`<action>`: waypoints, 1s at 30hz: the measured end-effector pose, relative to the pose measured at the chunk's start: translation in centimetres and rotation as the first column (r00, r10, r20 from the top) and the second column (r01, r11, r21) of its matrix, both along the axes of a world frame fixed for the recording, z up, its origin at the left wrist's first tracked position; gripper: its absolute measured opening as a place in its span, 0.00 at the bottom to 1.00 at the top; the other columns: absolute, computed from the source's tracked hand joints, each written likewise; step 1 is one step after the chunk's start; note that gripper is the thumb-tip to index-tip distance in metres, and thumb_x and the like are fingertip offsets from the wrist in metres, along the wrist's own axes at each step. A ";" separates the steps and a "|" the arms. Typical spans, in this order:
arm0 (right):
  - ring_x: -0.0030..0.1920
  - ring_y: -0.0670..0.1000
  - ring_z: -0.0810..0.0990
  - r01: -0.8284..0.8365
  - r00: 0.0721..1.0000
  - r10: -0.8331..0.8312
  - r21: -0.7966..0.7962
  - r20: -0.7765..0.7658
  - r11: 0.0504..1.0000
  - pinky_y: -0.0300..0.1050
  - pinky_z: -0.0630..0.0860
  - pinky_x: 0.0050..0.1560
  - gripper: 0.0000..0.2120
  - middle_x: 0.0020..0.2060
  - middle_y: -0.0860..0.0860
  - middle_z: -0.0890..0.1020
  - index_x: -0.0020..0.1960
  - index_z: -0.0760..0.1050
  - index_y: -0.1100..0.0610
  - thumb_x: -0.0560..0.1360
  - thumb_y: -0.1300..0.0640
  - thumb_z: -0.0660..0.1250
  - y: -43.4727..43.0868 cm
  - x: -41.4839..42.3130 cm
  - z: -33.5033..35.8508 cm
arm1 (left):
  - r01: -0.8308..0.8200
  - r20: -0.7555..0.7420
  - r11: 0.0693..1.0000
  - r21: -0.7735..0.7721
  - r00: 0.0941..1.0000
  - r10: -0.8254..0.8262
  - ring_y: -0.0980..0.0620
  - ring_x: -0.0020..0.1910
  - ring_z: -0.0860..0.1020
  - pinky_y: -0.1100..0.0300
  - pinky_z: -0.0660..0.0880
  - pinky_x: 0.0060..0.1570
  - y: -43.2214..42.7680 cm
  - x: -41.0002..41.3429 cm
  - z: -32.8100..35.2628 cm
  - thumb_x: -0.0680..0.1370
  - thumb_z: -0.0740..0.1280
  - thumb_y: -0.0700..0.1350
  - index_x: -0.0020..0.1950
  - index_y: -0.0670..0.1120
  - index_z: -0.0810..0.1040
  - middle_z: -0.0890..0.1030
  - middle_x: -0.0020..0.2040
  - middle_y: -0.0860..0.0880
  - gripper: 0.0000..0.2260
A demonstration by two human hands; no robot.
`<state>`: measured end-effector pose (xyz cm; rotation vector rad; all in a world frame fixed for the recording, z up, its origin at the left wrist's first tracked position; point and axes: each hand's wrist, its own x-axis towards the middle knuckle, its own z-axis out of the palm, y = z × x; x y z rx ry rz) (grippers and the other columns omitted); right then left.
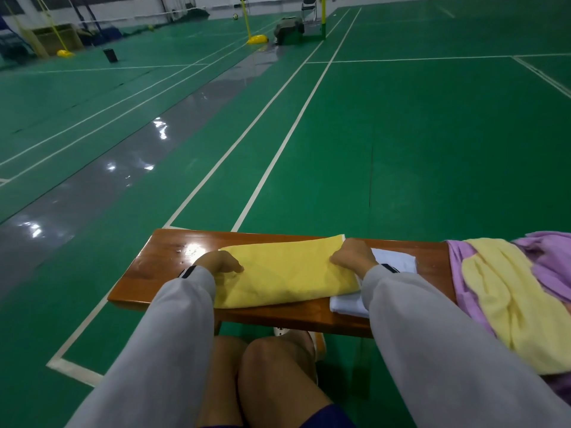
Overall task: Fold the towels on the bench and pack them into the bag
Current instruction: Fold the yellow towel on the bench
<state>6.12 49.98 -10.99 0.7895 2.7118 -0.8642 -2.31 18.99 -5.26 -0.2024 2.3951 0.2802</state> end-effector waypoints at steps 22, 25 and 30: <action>0.50 0.55 0.80 0.007 0.998 -0.042 -0.614 -0.043 0.790 0.54 0.81 0.58 0.35 0.55 0.58 0.78 0.77 0.61 0.60 0.75 0.60 0.73 -11.1 -4.2 7.2 | -0.244 -0.168 0.820 0.519 0.911 0.377 0.36 0.67 0.73 0.44 0.74 0.64 -0.7 0.5 0.1 0.80 0.70 0.46 0.74 0.38 0.67 0.73 0.71 0.38 0.26; 0.42 0.53 0.82 -0.011 0.999 -0.016 -0.590 -0.040 0.807 0.48 0.81 0.42 0.33 0.50 0.59 0.79 0.77 0.61 0.59 0.76 0.62 0.70 -15.4 -5.3 7.5 | -0.250 -0.122 0.758 0.602 0.910 0.397 0.37 0.63 0.76 0.48 0.74 0.59 -1.7 0.7 -0.1 0.84 0.64 0.43 0.73 0.37 0.69 0.75 0.68 0.37 0.19; 0.52 0.60 0.83 -0.062 0.997 0.032 -0.485 -0.070 0.872 0.50 0.82 0.42 0.21 0.55 0.62 0.81 0.67 0.71 0.62 0.74 0.64 0.64 -20.8 -6.5 6.9 | -0.404 0.167 0.500 0.766 0.876 0.453 0.42 0.50 0.83 0.50 0.80 0.49 -3.2 0.8 -0.7 0.86 0.55 0.56 0.66 0.39 0.77 0.83 0.57 0.38 0.23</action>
